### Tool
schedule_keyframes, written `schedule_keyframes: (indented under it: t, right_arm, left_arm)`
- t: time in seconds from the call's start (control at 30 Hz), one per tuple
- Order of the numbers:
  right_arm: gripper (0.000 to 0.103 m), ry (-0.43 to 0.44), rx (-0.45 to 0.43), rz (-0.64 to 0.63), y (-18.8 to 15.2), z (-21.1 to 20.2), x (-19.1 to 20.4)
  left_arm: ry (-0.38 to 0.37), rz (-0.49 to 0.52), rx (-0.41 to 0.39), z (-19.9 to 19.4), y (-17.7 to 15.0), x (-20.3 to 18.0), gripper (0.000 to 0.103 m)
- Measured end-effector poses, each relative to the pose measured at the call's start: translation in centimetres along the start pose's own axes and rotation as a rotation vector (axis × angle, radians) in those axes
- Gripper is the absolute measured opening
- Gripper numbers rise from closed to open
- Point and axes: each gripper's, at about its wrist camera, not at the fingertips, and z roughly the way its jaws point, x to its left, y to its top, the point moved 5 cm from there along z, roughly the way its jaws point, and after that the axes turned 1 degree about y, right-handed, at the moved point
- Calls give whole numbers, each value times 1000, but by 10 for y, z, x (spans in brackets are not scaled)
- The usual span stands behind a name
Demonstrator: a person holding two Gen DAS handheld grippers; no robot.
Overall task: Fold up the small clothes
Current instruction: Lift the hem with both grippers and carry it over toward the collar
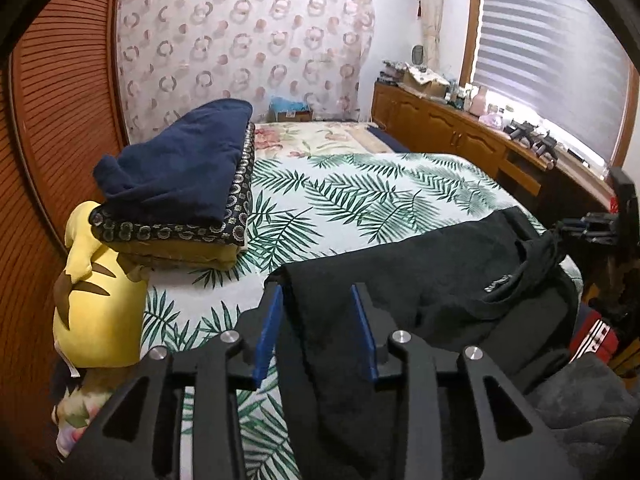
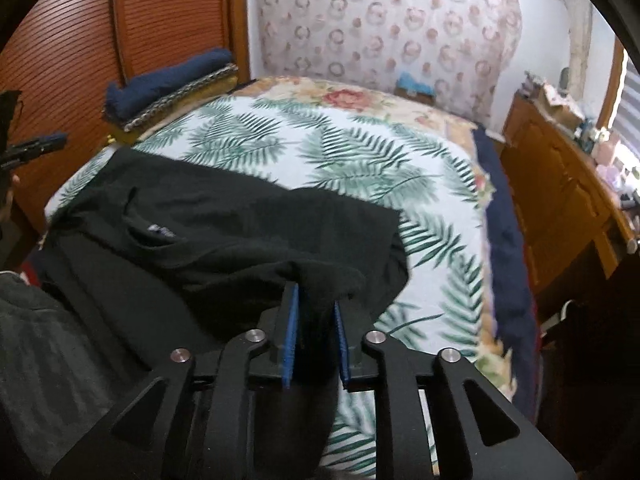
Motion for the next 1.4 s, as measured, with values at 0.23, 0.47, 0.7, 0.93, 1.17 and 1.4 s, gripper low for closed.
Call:
schedule_keyframes:
  t: [0.23, 0.47, 0.7, 0.93, 1.17, 1.4]
  right_arm:
    - [45, -46, -42, 12, 18, -5, -21]
    - [67, -53, -72, 17, 40, 14, -31]
    - [68, -47, 18, 37, 40, 76, -43]
    - [74, -8, 66, 98, 34, 103, -59]
    - [76, 14, 79, 113, 33, 106, -62]
    - [60, 38, 88, 84, 35, 109, -53]
  left_arm:
    - [12, -10, 44, 39, 7, 11, 34]
    - [12, -23, 125, 82, 3, 21, 36]
    - [14, -25, 191, 107, -3, 25, 38]
    - [-11, -49, 201, 113, -5, 35, 44]
    - [-4, -24, 199, 113, -5, 35, 48]
    - [-19, -27, 173, 113, -7, 33, 39]
